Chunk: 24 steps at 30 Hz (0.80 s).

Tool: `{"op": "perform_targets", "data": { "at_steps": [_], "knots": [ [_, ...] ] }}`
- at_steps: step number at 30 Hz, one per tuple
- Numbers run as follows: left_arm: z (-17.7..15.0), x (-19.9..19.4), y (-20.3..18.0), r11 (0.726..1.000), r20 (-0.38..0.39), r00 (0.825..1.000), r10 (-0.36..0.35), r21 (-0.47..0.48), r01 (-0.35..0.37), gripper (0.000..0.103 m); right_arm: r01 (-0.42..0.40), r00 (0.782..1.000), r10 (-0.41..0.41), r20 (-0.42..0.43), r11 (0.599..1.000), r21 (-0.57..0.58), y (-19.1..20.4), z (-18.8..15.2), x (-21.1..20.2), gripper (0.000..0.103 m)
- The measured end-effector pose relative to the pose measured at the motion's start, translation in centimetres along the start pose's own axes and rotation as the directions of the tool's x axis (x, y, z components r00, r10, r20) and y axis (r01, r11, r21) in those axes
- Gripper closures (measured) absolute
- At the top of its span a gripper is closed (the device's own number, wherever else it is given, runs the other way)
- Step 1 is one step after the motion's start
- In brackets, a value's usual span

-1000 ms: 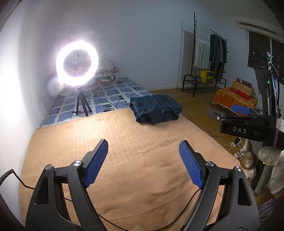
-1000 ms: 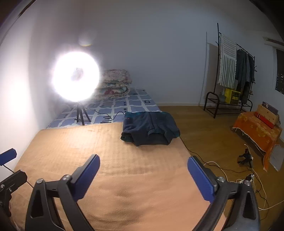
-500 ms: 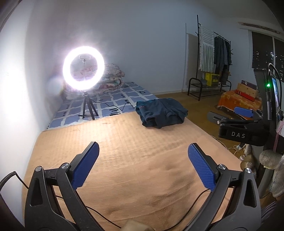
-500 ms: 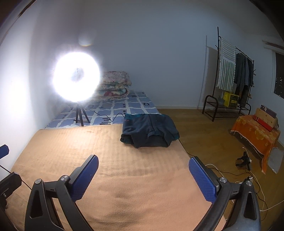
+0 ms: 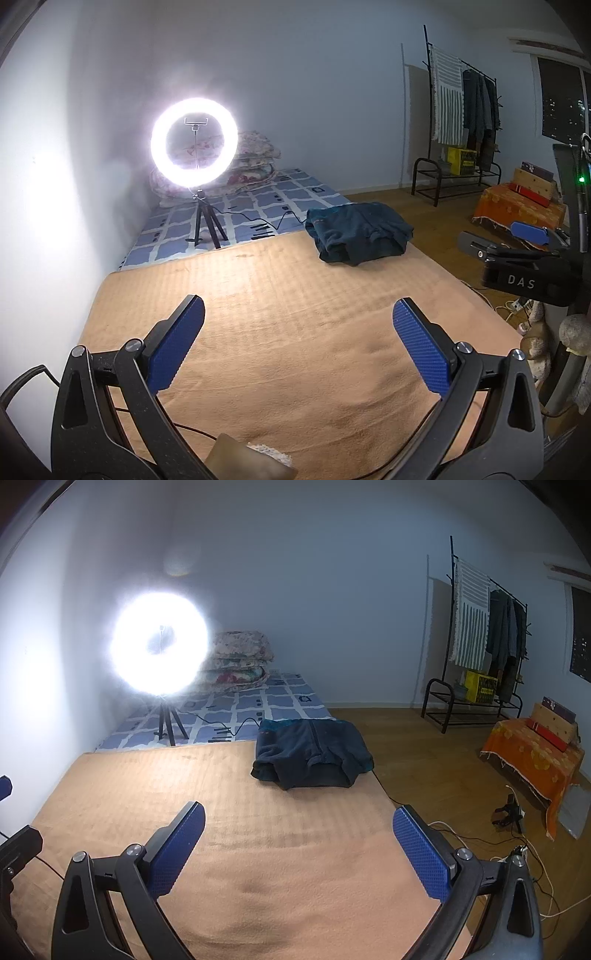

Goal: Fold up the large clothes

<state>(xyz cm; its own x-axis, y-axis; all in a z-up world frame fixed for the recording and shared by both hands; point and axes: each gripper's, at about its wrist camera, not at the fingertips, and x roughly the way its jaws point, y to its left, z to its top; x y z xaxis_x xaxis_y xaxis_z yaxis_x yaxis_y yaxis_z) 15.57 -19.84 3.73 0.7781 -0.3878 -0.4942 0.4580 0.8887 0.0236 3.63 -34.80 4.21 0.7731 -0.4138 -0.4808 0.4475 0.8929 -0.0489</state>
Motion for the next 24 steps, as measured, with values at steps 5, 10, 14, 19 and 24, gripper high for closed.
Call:
{"op": "perform_targets", "data": {
  "at_steps": [5,10,14,19,24],
  "knots": [
    [0.04,-0.04,0.05,1.0,0.003,1.0,0.004,0.0,-0.004,0.0,-0.001,1.0,0.001,-0.002,1.0,0.0,-0.1,-0.05,0.02,0.0],
    [0.15,-0.26,0.01,1.0,0.012,1.0,0.006,0.005,-0.006,0.0,-0.003,1.0,0.003,-0.007,1.0,0.0,-0.15,-0.06,0.12,0.0],
    [0.22,-0.47,-0.05,1.0,0.015,1.0,0.008,0.007,-0.008,0.0,-0.003,1.0,0.003,-0.006,1.0,0.01,-0.35,0.0,0.2,0.0],
    [0.44,-0.62,0.04,1.0,0.017,1.0,0.007,0.006,-0.007,0.0,-0.006,1.0,0.007,-0.009,1.0,0.021,-0.44,-0.2,0.34,0.0],
    [0.53,-0.75,0.1,1.0,0.018,1.0,0.017,0.01,-0.017,0.0,-0.002,1.0,0.002,-0.01,1.0,0.015,-0.28,-0.27,0.31,0.0]
  ]
}}
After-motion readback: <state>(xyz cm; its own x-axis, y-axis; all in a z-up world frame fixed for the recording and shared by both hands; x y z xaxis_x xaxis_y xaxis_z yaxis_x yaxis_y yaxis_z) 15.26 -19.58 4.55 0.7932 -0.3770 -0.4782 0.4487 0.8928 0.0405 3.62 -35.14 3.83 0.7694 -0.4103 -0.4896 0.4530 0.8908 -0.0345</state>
